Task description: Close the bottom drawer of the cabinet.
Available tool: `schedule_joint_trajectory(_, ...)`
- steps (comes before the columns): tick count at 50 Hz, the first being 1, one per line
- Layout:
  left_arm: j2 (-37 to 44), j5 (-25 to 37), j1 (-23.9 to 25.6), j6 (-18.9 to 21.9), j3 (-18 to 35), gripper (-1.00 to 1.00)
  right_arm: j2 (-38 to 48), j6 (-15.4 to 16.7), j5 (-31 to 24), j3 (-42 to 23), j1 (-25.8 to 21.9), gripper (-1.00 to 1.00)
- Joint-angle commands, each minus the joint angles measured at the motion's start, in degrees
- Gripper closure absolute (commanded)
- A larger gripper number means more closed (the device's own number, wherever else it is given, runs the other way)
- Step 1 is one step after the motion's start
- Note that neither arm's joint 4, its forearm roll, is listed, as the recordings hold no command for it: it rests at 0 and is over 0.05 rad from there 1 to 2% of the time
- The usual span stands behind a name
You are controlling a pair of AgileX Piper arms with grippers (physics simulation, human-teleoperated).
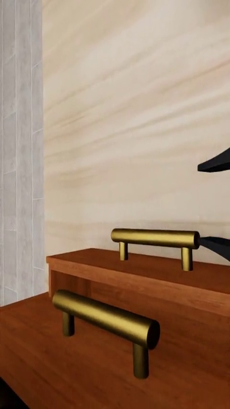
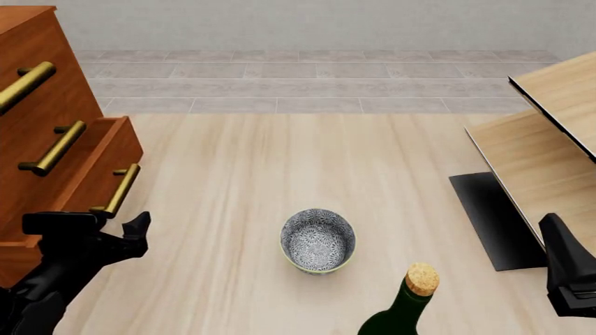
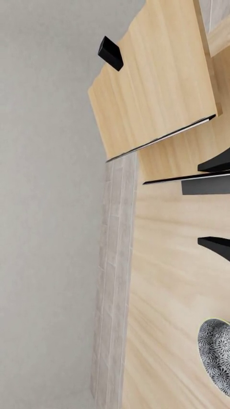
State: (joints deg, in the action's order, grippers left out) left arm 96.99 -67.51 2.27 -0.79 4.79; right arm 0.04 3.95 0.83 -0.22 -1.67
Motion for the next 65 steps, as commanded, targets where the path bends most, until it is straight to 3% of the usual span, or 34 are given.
schedule_joint_trajectory(1,0.18,-0.79,-2.53,1.85,0.06,-1.00,0.00,0.00,-0.01,-0.01,-0.02,-1.00)
schedule_joint_trajectory(65,1.37,-2.36,-7.00,11.67,0.76,-1.00,-0.01,0.23,0.16,-0.08,-0.62,-1.00)
